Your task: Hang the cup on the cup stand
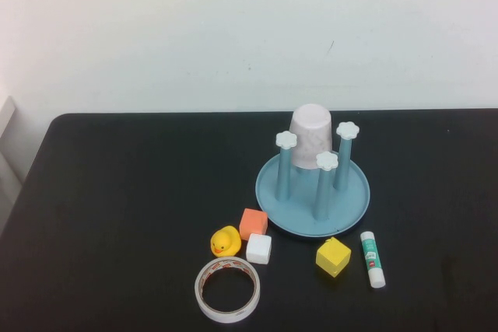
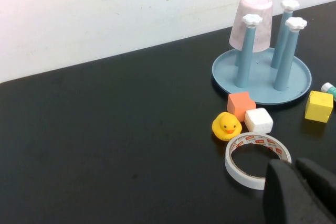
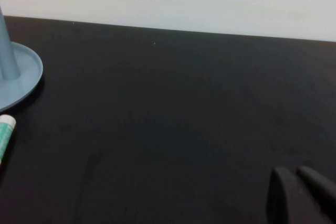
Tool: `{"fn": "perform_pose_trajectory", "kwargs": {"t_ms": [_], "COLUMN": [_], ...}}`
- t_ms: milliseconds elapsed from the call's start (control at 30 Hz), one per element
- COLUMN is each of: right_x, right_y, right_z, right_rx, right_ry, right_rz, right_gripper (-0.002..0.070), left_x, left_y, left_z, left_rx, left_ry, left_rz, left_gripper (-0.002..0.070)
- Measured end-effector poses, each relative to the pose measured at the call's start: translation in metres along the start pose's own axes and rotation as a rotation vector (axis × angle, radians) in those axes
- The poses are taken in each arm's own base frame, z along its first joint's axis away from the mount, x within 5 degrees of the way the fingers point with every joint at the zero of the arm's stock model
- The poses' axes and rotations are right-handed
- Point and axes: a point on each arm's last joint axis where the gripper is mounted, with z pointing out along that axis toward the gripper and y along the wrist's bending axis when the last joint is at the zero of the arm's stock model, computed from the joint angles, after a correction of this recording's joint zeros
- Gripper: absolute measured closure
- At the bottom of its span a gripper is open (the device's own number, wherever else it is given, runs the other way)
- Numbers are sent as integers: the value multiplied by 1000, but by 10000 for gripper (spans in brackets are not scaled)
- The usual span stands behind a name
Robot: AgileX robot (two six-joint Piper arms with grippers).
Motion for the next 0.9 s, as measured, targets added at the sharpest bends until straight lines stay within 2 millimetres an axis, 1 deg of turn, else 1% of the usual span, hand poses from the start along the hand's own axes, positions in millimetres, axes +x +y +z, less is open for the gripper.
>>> {"fn": "perform_pose_trajectory", "kwargs": {"t_ms": [300,400,467,567,667,733,900], "right_x": [0,0,0,0,0,0,0], "right_y": [0,0,0,0,0,0,0], "right_z": [0,0,0,0,0,0,0], "right_rx": [0,0,0,0,0,0,0], "right_ry": [2,2,2,2,2,2,2], "right_rz": [0,0,0,0,0,0,0], "right_gripper": [666,666,666,666,666,666,666], "left_x": [2,5,7,12,20,28,43], "left_y": [-1,-3,-5,-7,-5,-1,7], "left_z": [3,9,14,21,28,32,37], "left_rx": [8,0,-31,-103,-221,-307,-451], "left_ry": [-10,-51,-103,-162,-185,-185,-147], "left_rz": [4,48,130,273,319,302,213], "left_gripper": [676,676,676,676,676,676,676]}}
